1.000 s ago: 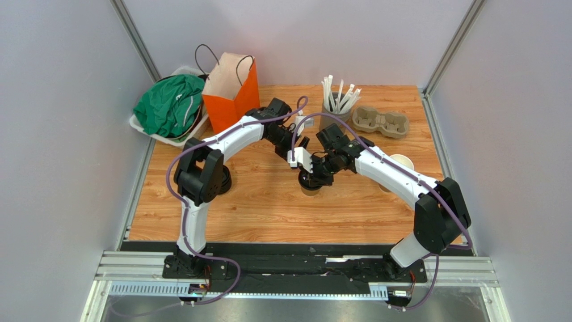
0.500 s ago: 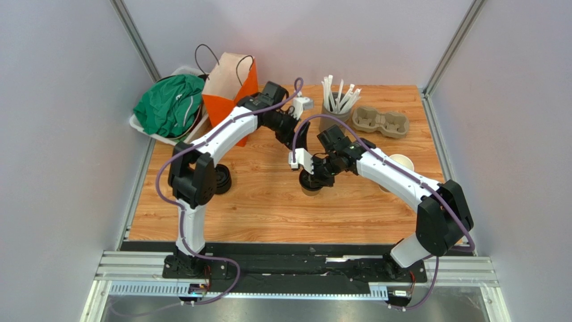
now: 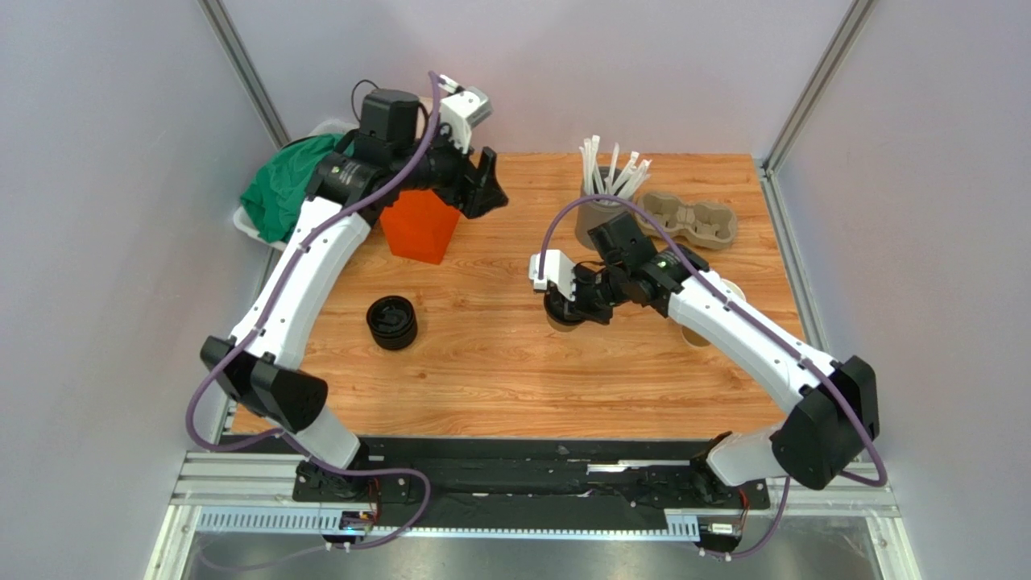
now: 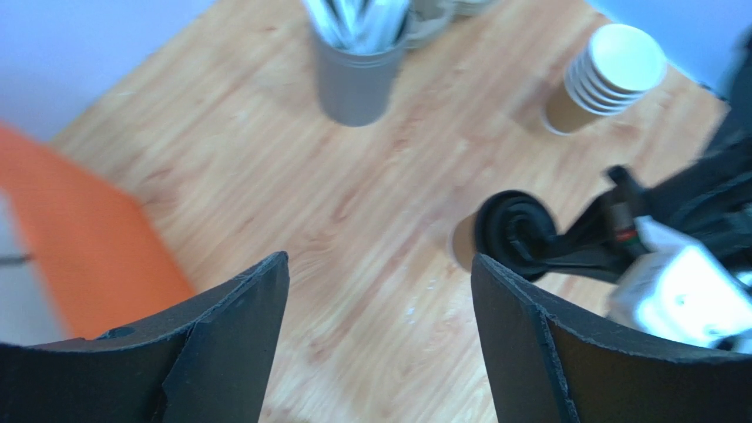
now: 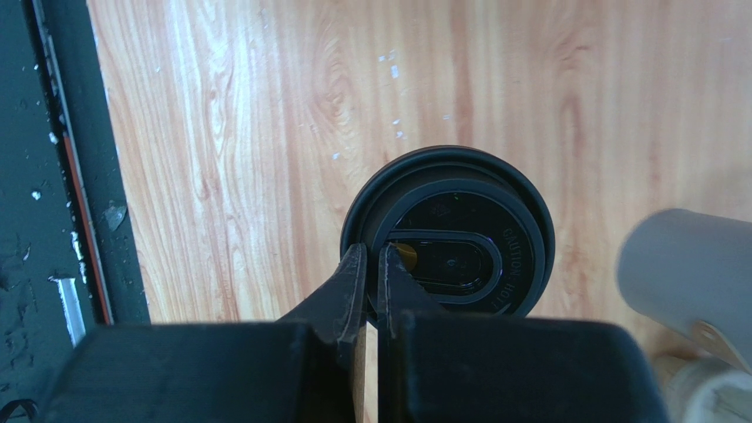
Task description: Pack the takeout coffee
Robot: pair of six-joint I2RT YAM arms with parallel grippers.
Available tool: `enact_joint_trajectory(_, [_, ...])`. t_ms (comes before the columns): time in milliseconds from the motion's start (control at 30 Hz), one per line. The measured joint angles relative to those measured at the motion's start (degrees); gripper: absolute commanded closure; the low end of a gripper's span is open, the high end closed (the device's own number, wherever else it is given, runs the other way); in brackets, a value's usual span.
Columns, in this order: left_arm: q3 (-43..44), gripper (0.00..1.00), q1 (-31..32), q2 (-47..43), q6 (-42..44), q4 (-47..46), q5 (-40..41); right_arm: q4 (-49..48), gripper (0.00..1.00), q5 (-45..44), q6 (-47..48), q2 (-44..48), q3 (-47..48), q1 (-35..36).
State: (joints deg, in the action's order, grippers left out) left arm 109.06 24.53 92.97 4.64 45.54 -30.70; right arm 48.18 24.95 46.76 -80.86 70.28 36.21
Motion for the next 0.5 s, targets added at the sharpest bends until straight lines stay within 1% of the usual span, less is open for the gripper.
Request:
enact_joint_trajectory(100, [-2.01, 0.13, -1.05, -3.41, -0.02, -0.46, 6.23, -0.09, 1.00, -1.20, -1.09, 2.34, 1.05, -0.02])
enact_joint_trajectory(233, [-5.31, 0.12, -2.32, -6.47, -0.22, -1.22, 14.23, -0.02, 1.00, -2.93, -3.06, 5.25, 1.03, -0.02])
enact_joint_trajectory(400, [-9.33, 0.13, -4.63, -6.71, 0.13, -3.08, 22.29, -0.48, 1.00, -4.04, -4.13, 7.50, 0.13, 0.00])
enact_joint_trajectory(500, [-10.14, 0.14, -6.21, -5.46, 0.66, -4.07, 24.98, -0.57, 1.00, -4.02, -4.55, 8.50, -1.09, -0.02])
